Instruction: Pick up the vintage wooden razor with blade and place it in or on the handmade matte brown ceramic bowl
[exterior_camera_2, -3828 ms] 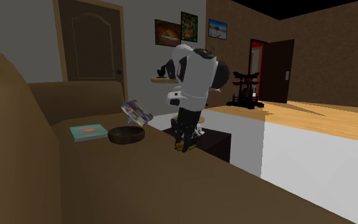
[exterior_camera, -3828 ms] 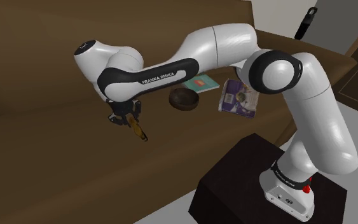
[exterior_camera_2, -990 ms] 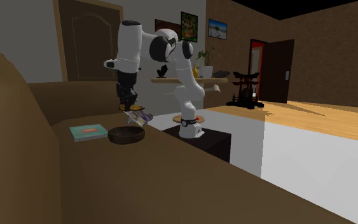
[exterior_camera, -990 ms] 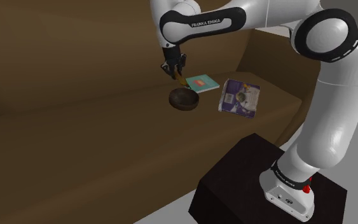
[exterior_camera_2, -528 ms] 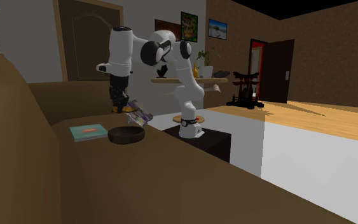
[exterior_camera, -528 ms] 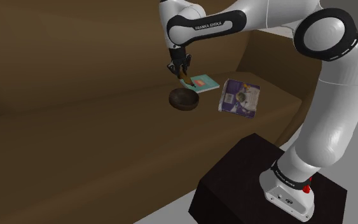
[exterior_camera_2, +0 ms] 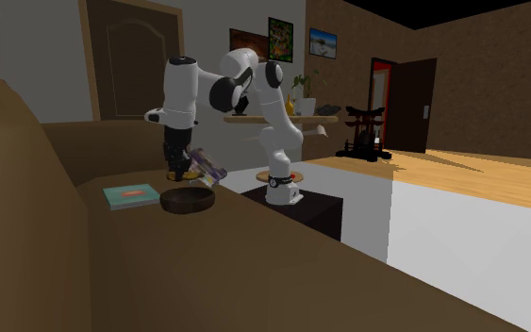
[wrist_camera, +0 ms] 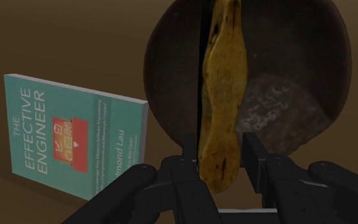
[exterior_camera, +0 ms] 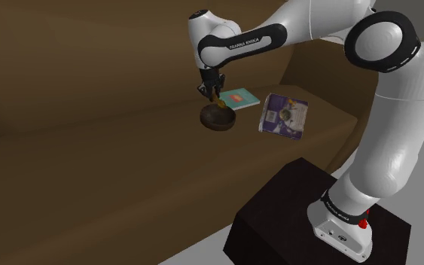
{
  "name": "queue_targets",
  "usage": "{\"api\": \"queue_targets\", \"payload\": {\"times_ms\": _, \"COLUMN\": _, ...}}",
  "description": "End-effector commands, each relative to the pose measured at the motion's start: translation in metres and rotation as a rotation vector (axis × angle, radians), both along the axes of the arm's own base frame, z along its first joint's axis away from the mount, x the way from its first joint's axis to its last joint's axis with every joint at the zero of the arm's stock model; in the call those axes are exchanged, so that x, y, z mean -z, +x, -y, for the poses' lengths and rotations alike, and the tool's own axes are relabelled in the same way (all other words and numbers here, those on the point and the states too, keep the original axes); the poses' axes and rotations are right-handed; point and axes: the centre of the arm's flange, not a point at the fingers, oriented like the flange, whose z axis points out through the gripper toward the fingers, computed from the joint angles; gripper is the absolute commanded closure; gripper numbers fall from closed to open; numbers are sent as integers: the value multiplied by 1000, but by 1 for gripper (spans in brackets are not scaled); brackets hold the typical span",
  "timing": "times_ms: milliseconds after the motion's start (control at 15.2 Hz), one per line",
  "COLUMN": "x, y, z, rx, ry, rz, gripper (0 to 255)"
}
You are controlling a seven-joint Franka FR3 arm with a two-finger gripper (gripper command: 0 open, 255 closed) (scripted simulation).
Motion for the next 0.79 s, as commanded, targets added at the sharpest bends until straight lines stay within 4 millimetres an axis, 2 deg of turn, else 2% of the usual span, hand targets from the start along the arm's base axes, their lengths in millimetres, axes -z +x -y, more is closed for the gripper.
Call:
{"api": "queue_targets", "payload": {"times_ms": 0, "x": 11, "y": 0, "z": 1, "rx": 0, "ry": 0, "rz": 0, "gripper": 255}}
{"api": "queue_targets", "payload": {"times_ms": 198, "x": 28, "y": 0, "z": 1, "rx": 0, "ry": 0, "rz": 0, "gripper": 255}}
{"api": "queue_targets", "payload": {"times_ms": 726, "x": 28, "y": 0, "z": 1, "rx": 0, "ry": 0, "rz": 0, "gripper": 255}}
